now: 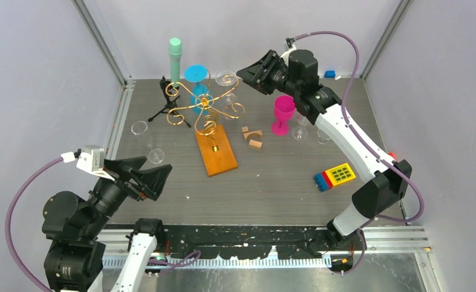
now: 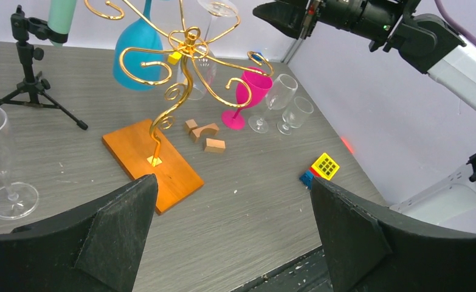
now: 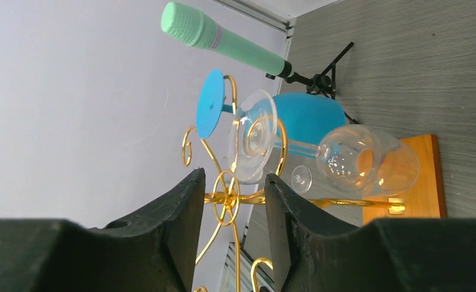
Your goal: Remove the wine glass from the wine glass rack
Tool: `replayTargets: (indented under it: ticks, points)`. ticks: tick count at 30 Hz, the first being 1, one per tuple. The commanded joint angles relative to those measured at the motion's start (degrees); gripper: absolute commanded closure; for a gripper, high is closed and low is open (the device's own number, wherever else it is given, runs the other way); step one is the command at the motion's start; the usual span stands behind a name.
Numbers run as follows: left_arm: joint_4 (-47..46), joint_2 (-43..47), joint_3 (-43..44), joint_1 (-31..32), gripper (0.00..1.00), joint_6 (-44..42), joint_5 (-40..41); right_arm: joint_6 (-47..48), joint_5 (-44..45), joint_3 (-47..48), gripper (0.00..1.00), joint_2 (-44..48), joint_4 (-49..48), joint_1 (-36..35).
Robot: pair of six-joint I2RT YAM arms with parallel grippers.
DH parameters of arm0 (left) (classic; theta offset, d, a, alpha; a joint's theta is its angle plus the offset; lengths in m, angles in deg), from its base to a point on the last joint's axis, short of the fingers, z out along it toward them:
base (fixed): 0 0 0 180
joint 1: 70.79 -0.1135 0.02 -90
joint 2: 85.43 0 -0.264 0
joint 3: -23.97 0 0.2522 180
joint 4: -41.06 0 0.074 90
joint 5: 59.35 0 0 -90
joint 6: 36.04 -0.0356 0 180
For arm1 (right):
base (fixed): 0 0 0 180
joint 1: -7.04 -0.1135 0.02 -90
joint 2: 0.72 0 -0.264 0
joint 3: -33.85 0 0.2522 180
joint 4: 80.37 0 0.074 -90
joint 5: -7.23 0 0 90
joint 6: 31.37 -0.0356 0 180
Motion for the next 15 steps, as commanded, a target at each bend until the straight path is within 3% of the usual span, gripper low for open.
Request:
replayTargets:
  ticks: [1, 15]
  points:
    - [-4.2, -2.5, 1.6, 0.1, 0.00, 2.2, 0.6, -0.1, 3.2, 4.3, 0.55, -1.2, 1.8, -1.0]
    - [-4.0, -8.0, 1.8, 0.1, 0.00, 4.3, 0.9, 0.7, 5.0, 13.0, 0.66, -7.8, 8.0, -2.3]
